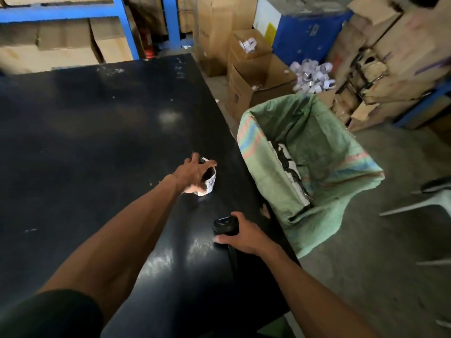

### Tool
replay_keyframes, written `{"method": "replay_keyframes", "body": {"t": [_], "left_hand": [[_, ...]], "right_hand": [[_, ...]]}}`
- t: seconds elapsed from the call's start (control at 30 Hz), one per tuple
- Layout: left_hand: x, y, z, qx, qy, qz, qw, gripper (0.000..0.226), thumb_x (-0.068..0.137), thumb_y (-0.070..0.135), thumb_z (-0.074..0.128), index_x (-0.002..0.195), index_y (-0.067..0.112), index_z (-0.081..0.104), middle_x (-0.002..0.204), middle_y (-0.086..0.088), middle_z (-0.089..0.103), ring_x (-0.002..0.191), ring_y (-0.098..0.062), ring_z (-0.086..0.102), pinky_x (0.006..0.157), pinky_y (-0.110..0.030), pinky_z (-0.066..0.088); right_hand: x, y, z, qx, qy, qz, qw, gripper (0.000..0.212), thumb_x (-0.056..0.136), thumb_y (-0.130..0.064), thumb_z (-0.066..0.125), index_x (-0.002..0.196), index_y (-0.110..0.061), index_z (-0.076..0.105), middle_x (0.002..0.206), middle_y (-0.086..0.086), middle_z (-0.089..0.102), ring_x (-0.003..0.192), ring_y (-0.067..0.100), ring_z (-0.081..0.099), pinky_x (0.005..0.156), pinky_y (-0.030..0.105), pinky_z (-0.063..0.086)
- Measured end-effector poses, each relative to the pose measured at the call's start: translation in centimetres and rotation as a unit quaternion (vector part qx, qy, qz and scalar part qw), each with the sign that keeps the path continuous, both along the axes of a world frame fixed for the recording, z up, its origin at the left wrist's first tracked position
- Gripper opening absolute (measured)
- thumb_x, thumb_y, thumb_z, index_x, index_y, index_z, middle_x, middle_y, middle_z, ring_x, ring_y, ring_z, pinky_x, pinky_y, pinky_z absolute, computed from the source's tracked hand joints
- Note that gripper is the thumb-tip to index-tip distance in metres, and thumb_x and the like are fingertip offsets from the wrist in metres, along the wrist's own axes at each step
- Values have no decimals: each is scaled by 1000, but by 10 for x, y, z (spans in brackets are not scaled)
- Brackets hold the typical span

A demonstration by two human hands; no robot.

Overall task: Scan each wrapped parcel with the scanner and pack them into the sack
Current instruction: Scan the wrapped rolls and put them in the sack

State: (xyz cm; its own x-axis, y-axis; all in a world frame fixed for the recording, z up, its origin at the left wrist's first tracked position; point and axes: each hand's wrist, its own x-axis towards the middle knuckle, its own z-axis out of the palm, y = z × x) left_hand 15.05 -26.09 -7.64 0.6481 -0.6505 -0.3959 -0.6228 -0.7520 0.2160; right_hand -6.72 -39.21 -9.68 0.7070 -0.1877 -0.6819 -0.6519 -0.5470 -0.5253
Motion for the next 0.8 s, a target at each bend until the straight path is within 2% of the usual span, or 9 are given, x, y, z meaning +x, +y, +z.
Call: {"method": "replay_keyframes", "body": {"t": [0.1, 0.2, 0.3, 0.37, 0.43, 0.53, 0.63, 0.73, 0.8], "left_hand": [[4, 0, 1, 7, -30, -5, 1000, 91, 70, 33, 84, 143, 34, 30, 133, -15, 36, 119, -39, 49, 90, -46, 53], [10, 12, 1, 1, -38, 9, 999, 94, 64, 38, 86, 140, 30, 30, 128, -14, 40, 117, -37, 49, 88, -46, 52], [11, 33, 6, -34, -13, 61, 997, 96, 59, 42, 89, 134, 30, 31, 123, -12, 42, 108, -37, 56, 85, -46, 54], [8, 53, 6, -65, 12, 106, 992, 95, 57, 46, 90, 132, 34, 32, 122, -9, 43, 103, -36, 60, 85, -47, 55], [1, 78, 5, -115, 47, 151, 981, 94, 58, 49, 89, 134, 43, 34, 121, -5, 42, 100, -33, 61, 88, -44, 55], [-20, 116, -1, -220, 84, 223, 946, 83, 62, 45, 90, 132, 52, 46, 118, 1, 40, 100, -23, 58, 86, -27, 50], [-42, 143, -4, -332, 73, 313, 887, 74, 63, 33, 93, 125, 46, 55, 118, 1, 42, 107, -16, 55, 67, -3, 47], [-58, 156, -4, -377, 54, 378, 844, 73, 65, 26, 93, 127, 38, 58, 119, 0, 42, 97, 1, 50, 63, 7, 39], [-70, 162, -1, -386, 40, 395, 833, 72, 66, 24, 93, 128, 36, 57, 119, -1, 43, 95, 5, 47, 65, 8, 37]], "right_hand": [[0, 6, -7, 40, -4, -47, 998, 99, 73, -42, 84, 156, -32, 29, 146, 4, 53, 129, 22, 55, 101, 29, 45], [4, 8, -10, 74, -11, -91, 993, 97, 63, -38, 80, 150, -36, 37, 126, 3, 69, 106, 20, 70, 99, 35, 55], [11, 7, -7, 109, -22, -142, 984, 77, 72, -24, 77, 142, -30, 45, 93, 8, 77, 69, 21, 73, 79, 37, 61], [18, 7, 0, 148, -35, -177, 972, 66, 81, -15, 74, 140, -27, 46, 82, 8, 74, 60, 22, 67, 65, 37, 58], [27, 10, 13, 201, -43, -205, 957, 59, 85, -17, 73, 136, -27, 47, 80, 10, 72, 59, 23, 64, 58, 36, 57], [43, 21, 38, 254, -72, -220, 939, 42, 93, -28, 70, 129, -24, 49, 81, 15, 67, 52, 25, 60, 50, 33, 52], [53, 38, 61, 237, -148, -196, 940, 35, 95, -35, 68, 124, -22, 53, 76, 14, 66, 43, 25, 53, 42, 29, 41], [53, 54, 78, 236, -207, -153, 937, 29, 96, -33, 68, 121, -25, 55, 76, 13, 67, 46, 26, 53, 40, 29, 39], [49, 66, 90, 245, -223, -123, 935, 29, 94, -33, 70, 119, -28, 57, 76, 12, 69, 52, 29, 56, 42, 30, 40]]}}
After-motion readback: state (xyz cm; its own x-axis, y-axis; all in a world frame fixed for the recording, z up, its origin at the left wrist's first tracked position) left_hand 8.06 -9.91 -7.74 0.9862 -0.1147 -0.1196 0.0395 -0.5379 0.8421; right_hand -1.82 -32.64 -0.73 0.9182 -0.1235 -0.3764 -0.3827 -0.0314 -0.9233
